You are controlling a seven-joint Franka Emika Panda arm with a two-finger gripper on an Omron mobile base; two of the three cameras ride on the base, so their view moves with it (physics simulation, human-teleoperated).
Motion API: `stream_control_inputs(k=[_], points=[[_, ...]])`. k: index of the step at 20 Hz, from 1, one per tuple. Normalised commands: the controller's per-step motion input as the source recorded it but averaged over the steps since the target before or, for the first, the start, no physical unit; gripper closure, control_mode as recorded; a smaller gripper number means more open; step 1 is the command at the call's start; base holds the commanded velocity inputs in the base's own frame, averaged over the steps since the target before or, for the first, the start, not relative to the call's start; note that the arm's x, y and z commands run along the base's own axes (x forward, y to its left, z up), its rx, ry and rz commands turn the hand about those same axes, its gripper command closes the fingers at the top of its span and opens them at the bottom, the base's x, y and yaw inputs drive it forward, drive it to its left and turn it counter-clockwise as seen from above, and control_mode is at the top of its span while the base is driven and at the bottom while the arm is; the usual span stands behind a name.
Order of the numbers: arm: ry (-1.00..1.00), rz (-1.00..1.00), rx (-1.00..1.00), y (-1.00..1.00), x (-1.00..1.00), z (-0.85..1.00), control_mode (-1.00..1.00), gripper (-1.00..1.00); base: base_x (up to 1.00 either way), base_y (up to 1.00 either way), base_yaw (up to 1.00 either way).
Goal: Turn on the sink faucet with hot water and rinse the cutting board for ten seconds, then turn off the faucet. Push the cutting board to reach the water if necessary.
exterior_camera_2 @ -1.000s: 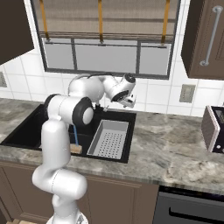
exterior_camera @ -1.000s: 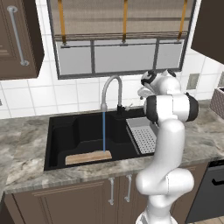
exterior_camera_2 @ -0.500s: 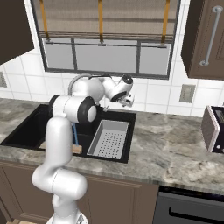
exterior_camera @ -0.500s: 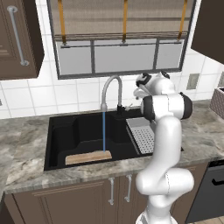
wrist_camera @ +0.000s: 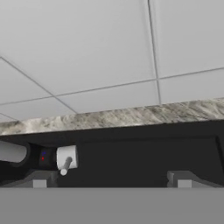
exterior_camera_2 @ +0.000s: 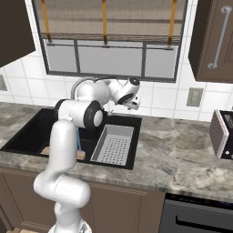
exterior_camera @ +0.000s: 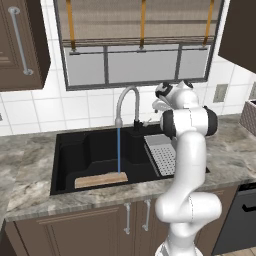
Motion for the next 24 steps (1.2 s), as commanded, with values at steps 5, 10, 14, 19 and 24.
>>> stream_control_inputs(k=[5, 10, 14, 19, 24], points=[[0.0, 0.0, 0.0, 0.02, 0.0, -0.01, -1.0, -1.0, 0.0, 0.0, 0.0], [0.0, 0.0, 0.0, 0.04, 0.0, 0.0, -1.0, -1.0, 0.0, 0.0, 0.0], [0.0, 0.0, 0.0, 0.0, 0.0, 0.0, -1.0, -1.0, 0.0, 0.0, 0.0], [0.0, 0.0, 0.0, 0.0, 0.0, 0.0, -1.0, -1.0, 0.0, 0.0, 0.0], [0.0, 0.0, 0.0, 0.0, 0.0, 0.0, -1.0, -1.0, 0.0, 0.0, 0.0]])
